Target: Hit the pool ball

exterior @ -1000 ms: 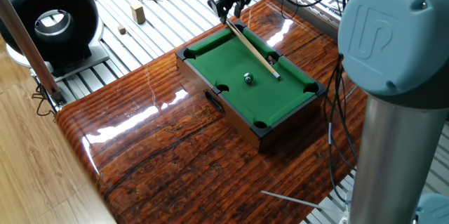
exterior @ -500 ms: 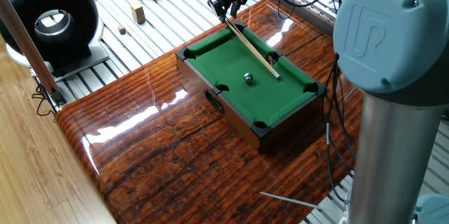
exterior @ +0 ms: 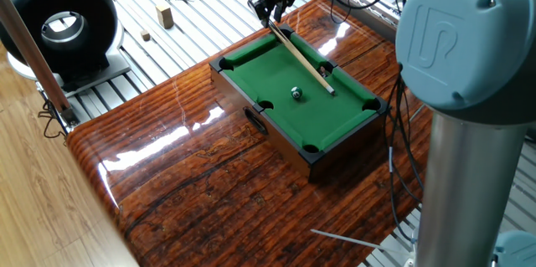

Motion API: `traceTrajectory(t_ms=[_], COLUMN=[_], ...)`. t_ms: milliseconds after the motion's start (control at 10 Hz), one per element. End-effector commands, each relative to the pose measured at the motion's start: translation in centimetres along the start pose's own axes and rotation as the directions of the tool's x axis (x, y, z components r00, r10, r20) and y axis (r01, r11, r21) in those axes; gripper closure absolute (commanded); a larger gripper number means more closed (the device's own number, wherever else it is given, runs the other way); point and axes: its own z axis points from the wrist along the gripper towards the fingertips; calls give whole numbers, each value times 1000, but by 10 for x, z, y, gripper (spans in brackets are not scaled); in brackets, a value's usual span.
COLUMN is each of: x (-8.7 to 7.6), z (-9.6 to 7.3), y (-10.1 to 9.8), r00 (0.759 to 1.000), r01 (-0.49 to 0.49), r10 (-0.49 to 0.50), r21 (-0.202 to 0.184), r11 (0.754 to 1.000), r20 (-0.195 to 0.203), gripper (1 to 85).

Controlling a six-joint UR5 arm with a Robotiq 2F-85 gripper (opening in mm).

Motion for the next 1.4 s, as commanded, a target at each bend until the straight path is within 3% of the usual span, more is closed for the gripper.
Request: traceTrajectory(t_ms=[0,900,1300], x=[-1,-1,2], z=[2,5,-2], y=[1,1,5], r00=[1000,1000,1000], r01=[-9,-6,-15], r10=[9,6,15], r21=[-9,-10,-16], r11=[1000,1000,1000], r20=[0,-3,-19], gripper=[483,520,600])
